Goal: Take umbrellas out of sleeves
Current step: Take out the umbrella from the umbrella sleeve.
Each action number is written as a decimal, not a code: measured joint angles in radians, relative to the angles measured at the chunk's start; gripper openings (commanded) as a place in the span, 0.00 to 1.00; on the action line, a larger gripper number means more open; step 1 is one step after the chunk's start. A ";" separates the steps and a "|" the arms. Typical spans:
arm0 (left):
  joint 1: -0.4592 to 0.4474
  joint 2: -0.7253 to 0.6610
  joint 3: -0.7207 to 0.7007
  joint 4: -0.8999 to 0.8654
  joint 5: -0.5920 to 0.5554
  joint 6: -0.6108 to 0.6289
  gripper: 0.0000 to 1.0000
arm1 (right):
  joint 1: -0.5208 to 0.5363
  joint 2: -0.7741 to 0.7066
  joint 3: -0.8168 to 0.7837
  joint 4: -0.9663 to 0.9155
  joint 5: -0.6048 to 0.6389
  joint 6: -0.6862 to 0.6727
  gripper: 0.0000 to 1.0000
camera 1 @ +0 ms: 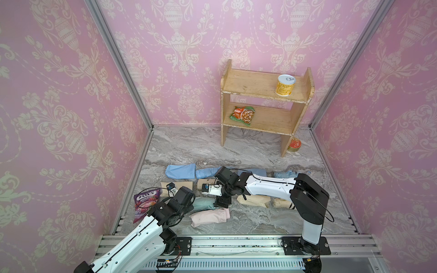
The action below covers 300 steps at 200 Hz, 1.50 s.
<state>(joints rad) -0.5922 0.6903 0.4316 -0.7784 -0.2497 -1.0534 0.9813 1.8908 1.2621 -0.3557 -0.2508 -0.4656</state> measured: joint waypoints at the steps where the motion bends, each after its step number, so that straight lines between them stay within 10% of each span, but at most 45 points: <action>1: 0.000 0.000 0.000 0.000 0.000 0.000 0.00 | 0.000 0.001 0.001 -0.001 0.000 0.000 0.81; 300: 0.122 -0.050 -0.035 0.082 -0.029 0.056 0.00 | 0.014 0.135 0.156 -0.158 0.084 0.020 0.49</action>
<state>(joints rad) -0.4698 0.6399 0.3965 -0.6968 -0.2783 -0.9977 0.9958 2.0258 1.4185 -0.5137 -0.1669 -0.4458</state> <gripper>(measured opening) 0.053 0.573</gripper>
